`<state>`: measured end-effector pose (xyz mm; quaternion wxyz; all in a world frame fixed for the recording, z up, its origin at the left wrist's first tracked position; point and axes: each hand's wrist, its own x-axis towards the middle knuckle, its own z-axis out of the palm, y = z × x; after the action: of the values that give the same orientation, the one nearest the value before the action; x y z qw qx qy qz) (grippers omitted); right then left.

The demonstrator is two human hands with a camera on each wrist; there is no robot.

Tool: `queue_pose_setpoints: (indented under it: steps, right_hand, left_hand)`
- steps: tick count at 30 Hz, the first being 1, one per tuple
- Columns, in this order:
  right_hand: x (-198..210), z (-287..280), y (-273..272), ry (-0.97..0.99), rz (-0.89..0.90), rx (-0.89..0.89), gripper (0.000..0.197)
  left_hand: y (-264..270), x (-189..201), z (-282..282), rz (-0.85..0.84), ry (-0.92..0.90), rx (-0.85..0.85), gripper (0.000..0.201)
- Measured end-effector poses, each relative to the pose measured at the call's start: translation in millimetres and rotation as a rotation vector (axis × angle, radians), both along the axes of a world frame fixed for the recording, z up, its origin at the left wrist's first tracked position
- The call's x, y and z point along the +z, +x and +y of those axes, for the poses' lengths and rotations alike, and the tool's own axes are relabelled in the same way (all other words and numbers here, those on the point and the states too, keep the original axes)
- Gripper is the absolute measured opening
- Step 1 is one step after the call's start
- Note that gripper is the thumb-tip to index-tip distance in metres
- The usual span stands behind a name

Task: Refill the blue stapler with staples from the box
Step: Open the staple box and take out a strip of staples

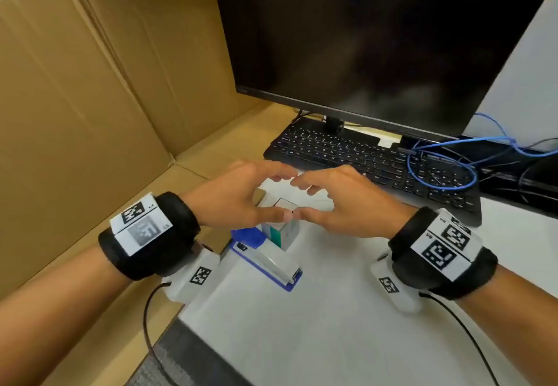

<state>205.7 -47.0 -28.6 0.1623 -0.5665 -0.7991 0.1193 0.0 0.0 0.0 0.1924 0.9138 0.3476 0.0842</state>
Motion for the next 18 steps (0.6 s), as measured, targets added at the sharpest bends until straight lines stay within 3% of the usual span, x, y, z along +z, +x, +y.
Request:
queue_pose_setpoints:
  steps: [10,18]
  right_hand:
    - [-9,17,3,-0.069,-0.011,0.1,0.047]
    - [2,10,13,-0.089,-0.051,0.132,0.056]
  left_hand:
    - [8,-18,5,-0.011,-0.084,0.205,0.047]
    - [18,-18,3,-0.077,-0.205,0.198,0.025]
